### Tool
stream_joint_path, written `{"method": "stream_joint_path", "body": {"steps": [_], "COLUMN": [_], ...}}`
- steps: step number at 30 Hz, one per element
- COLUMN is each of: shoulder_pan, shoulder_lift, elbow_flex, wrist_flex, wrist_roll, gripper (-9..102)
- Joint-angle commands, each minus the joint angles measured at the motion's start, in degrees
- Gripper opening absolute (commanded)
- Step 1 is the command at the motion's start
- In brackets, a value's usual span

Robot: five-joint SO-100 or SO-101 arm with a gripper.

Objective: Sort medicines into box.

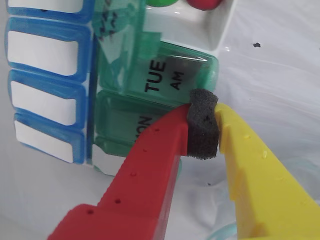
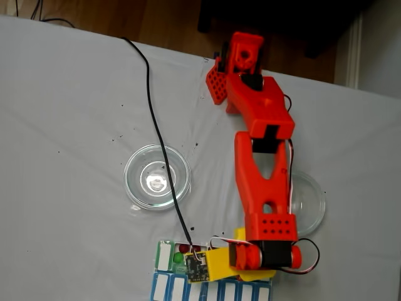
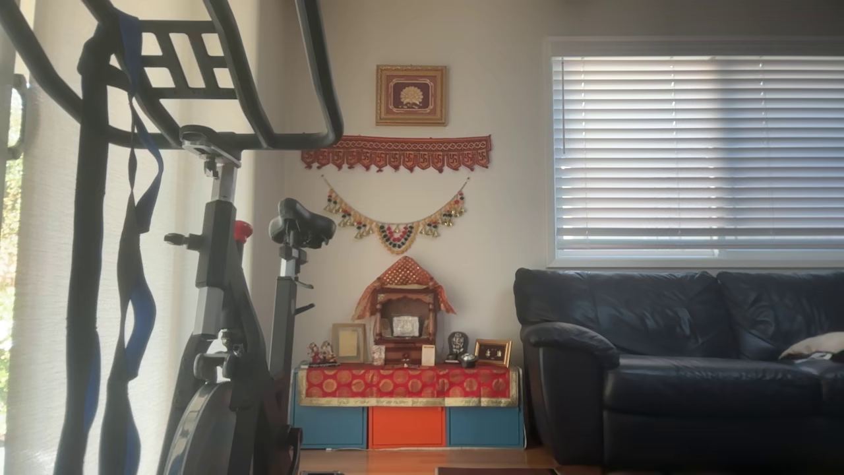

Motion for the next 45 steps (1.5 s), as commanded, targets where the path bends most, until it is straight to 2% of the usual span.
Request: {"method": "stream_joint_path", "body": {"steps": [1,4,9,17,19,23,26,31,41,45], "shoulder_pan": [1.5,2.3,1.6,-0.3,-0.1,1.4,2.5,3.4,5.4,5.0], "shoulder_lift": [7.5,12.6,18.7,26.6,28.9,33.3,34.8,36.7,32.1,29.4], "elbow_flex": [-0.1,4.3,6.9,11.7,14.5,22.8,26.7,32.5,31.0,28.5], "wrist_flex": [-3.3,-6.5,-2.5,-3.3,-6.3,-18.9,-25.4,-32.7,-34.9,-30.7], "wrist_roll": [-1.5,-1.7,-2.9,-1.9,-1.5,0.6,1.6,1.3,-1.5,-4.6], "gripper": [1,1,1,1,1,1,1,1,1,1]}}
